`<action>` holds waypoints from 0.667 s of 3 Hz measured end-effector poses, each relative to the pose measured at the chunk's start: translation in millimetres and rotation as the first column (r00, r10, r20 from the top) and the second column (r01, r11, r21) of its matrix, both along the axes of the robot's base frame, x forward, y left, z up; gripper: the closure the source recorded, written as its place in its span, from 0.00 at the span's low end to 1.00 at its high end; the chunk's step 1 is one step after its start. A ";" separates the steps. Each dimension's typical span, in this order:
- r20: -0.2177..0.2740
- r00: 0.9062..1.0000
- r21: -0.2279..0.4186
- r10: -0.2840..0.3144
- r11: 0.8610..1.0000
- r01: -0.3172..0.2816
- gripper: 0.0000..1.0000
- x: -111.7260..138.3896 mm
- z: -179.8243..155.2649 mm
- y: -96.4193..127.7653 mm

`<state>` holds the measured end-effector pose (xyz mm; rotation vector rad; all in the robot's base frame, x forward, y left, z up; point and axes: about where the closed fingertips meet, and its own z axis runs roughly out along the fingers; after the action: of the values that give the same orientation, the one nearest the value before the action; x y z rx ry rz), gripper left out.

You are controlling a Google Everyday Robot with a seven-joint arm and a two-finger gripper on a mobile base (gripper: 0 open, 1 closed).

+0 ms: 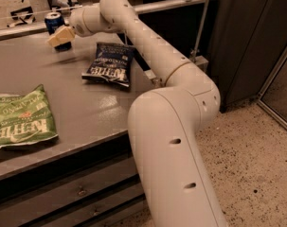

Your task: Move pepsi can near blue chip bag

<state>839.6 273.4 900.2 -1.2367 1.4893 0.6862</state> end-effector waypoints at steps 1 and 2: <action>0.000 0.999 0.012 -0.044 0.999 0.044 0.17 14.8 -3.0 -1.7; -0.012 0.999 0.044 -0.051 0.998 0.051 0.40 19.2 -2.5 8.4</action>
Offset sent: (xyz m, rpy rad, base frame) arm 0.0284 0.0147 0.0040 0.0896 0.0202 -0.0667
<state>858.8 281.8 897.7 -1.1589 1.5020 0.6896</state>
